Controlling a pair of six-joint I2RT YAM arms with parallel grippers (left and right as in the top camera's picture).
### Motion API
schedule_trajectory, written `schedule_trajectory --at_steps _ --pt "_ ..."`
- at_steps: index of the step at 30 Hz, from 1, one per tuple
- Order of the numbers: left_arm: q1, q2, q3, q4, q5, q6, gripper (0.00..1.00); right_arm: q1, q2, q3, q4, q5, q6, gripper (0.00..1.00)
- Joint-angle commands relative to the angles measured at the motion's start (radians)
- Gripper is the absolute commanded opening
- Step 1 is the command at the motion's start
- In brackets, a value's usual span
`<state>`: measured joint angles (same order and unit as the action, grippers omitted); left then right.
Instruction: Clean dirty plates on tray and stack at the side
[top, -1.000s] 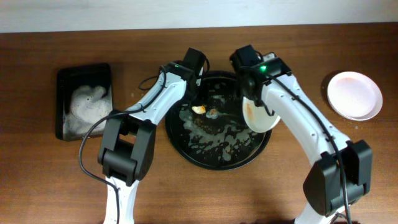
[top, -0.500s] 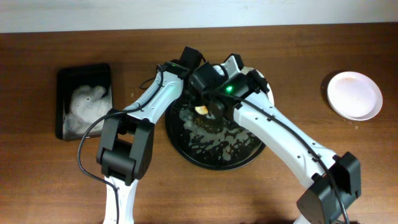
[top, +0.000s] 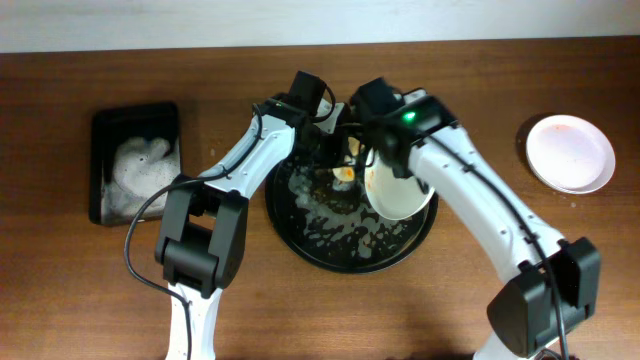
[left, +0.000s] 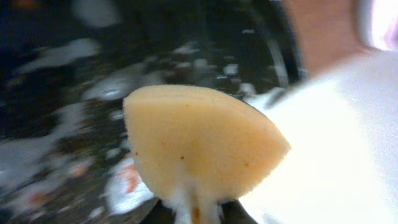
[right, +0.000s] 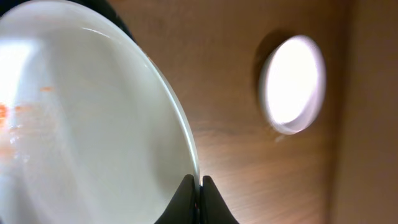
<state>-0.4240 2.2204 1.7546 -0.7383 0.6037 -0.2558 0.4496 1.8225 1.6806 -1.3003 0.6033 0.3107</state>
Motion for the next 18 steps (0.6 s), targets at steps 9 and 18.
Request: schedule_trajectory --at_steps 9,18 --pt "-0.087 0.012 0.015 0.022 0.230 0.067 0.09 -0.045 -0.013 0.018 0.002 -0.178 0.100 0.04" --pt "-0.130 0.012 -0.070 0.033 0.004 -0.032 0.00 -0.045 -0.015 0.019 0.002 -0.190 0.117 0.04"
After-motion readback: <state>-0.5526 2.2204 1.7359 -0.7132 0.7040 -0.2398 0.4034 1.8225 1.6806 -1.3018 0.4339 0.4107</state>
